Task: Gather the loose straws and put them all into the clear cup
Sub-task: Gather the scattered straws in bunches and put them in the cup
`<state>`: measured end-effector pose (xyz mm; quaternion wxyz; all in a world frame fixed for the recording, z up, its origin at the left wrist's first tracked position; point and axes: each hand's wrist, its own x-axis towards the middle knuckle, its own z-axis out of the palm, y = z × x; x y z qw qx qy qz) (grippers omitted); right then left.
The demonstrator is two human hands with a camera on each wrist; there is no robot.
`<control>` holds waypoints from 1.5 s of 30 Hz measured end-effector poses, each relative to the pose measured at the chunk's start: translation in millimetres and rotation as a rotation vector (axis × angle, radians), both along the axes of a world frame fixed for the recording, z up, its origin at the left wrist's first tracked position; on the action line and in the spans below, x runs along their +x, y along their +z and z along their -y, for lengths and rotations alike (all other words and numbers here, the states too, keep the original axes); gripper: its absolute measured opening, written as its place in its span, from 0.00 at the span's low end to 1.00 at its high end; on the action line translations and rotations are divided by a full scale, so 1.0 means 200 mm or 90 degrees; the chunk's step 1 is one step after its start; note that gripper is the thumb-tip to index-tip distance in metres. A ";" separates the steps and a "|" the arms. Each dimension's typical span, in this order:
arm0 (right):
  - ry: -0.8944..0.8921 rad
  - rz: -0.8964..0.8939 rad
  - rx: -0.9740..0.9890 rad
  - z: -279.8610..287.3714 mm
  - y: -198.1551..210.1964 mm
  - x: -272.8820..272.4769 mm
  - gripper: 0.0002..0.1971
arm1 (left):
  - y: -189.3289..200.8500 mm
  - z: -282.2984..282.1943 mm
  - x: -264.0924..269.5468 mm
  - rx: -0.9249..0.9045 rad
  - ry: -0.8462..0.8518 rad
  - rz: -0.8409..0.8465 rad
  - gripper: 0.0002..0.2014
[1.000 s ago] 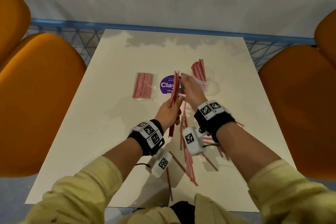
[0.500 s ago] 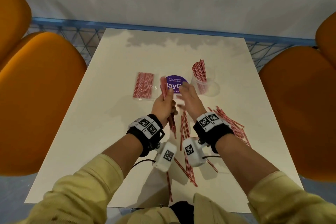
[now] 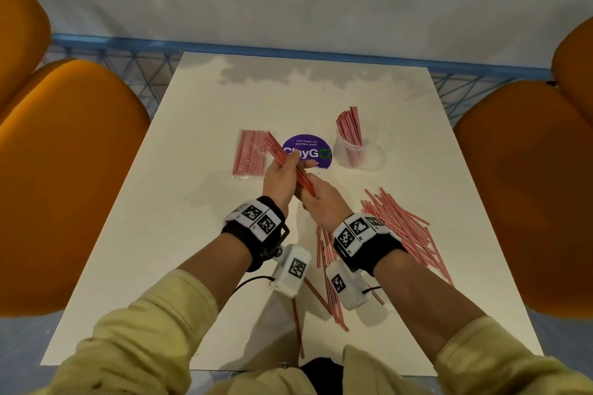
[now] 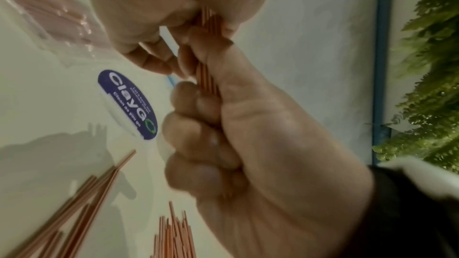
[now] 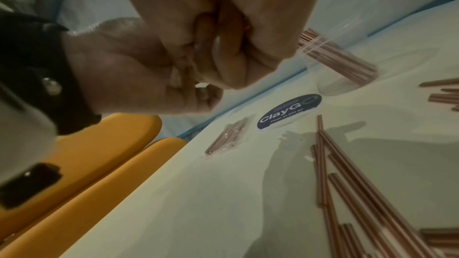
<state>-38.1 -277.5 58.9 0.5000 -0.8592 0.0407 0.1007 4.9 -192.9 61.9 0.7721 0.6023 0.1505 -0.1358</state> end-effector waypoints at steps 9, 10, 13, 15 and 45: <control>0.029 -0.034 0.004 0.05 0.00 0.00 0.14 | 0.06 0.00 0.08 0.055 0.124 0.154 0.08; 0.024 -0.036 0.007 0.05 0.00 0.00 0.14 | 0.06 0.01 0.08 0.070 0.124 0.161 0.08; -0.018 -0.047 0.013 0.07 0.00 0.00 0.13 | 0.04 0.05 0.09 0.101 0.111 0.162 0.10; -0.063 -0.051 0.037 0.10 0.01 0.01 0.11 | 0.01 0.09 0.08 0.163 0.088 0.179 0.09; -0.316 -0.027 -0.055 0.73 -0.05 0.36 0.28 | 0.01 0.61 0.67 0.382 0.051 0.332 0.06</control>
